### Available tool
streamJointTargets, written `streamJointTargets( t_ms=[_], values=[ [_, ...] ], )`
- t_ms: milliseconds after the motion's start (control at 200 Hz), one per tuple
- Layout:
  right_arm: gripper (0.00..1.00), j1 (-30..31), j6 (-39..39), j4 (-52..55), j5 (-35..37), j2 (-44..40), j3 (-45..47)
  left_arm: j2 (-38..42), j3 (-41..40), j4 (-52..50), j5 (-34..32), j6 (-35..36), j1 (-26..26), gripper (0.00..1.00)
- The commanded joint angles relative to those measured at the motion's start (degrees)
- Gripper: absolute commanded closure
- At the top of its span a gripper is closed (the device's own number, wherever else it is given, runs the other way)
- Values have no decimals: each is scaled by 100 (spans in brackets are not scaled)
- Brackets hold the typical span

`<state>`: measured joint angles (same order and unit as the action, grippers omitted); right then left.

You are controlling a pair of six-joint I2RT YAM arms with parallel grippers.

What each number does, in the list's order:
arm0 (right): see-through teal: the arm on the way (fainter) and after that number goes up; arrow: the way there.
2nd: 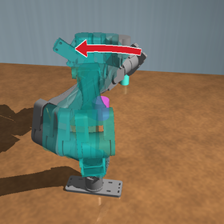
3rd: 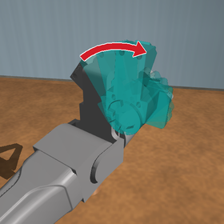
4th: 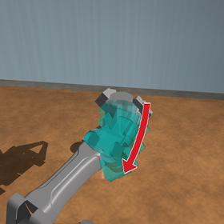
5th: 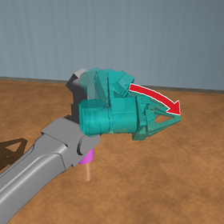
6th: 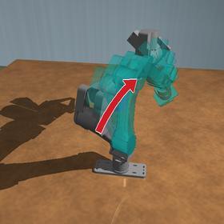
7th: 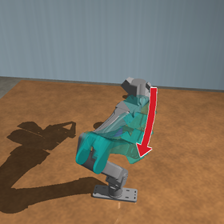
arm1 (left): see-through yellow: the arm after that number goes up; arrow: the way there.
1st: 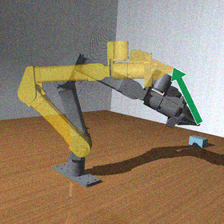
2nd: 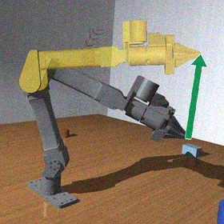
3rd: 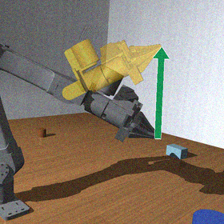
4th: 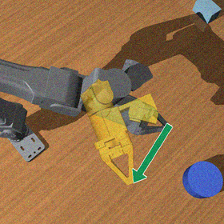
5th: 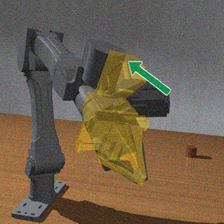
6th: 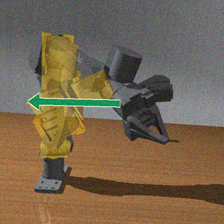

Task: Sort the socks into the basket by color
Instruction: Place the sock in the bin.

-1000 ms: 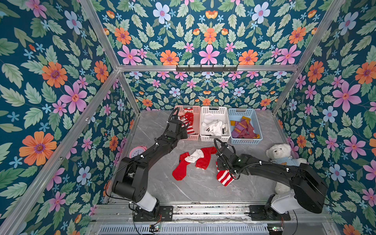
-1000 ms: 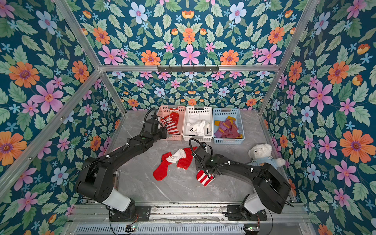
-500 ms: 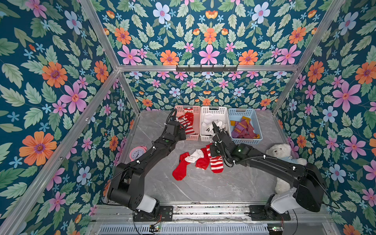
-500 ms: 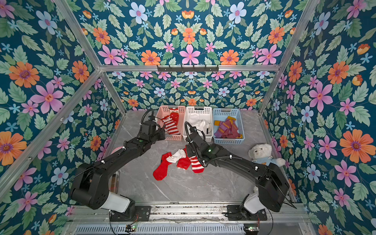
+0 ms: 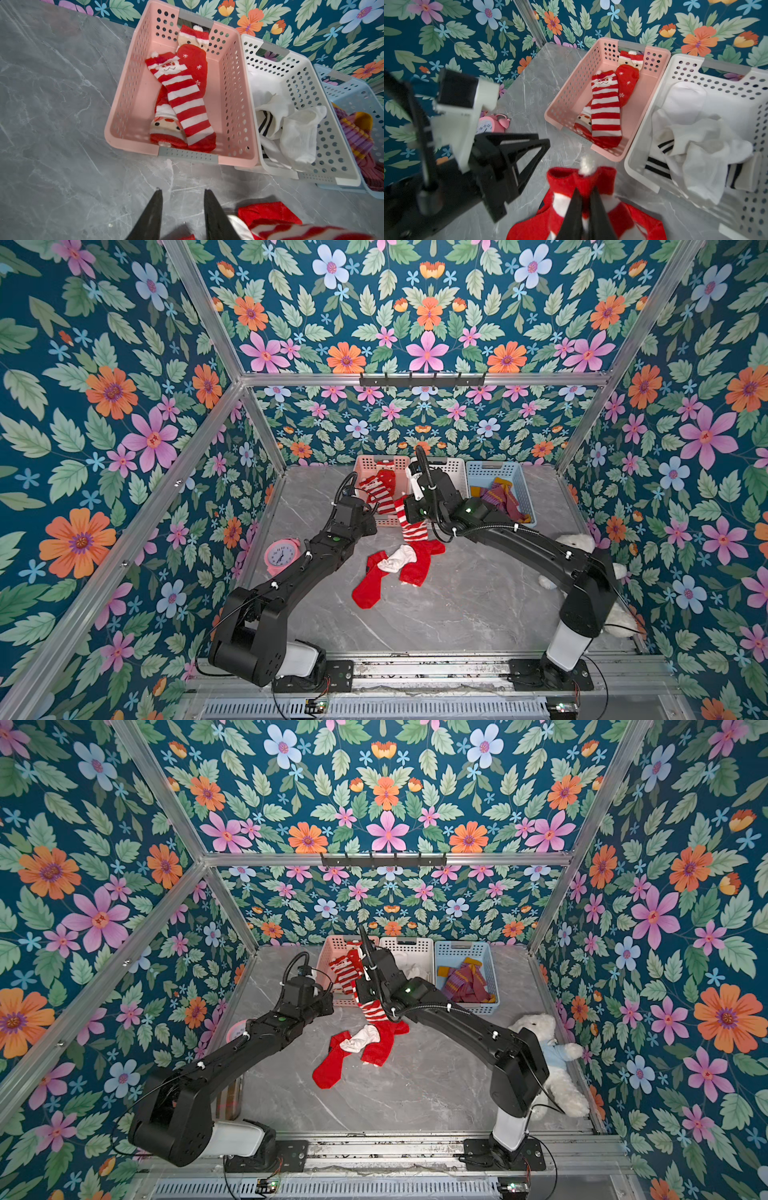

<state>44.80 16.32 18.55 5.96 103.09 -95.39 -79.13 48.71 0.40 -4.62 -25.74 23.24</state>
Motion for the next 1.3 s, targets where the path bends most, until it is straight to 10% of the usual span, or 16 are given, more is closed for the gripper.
streamJointTargets(
  t_ms=[0, 580, 1295],
  values=[
    [90, -90, -131, -70, -316, 288, -526, 115, -117, 127, -36, -166, -4, 63],
    [90, -408, -323, 613, -630, 2422, -3750, 374, -441, 83, 97, -241, 5, 62],
    [85, -1207, 511, -482, -1791, 4343, -5451, 653, -621, -57, 164, -458, 57, 62]
  ],
)
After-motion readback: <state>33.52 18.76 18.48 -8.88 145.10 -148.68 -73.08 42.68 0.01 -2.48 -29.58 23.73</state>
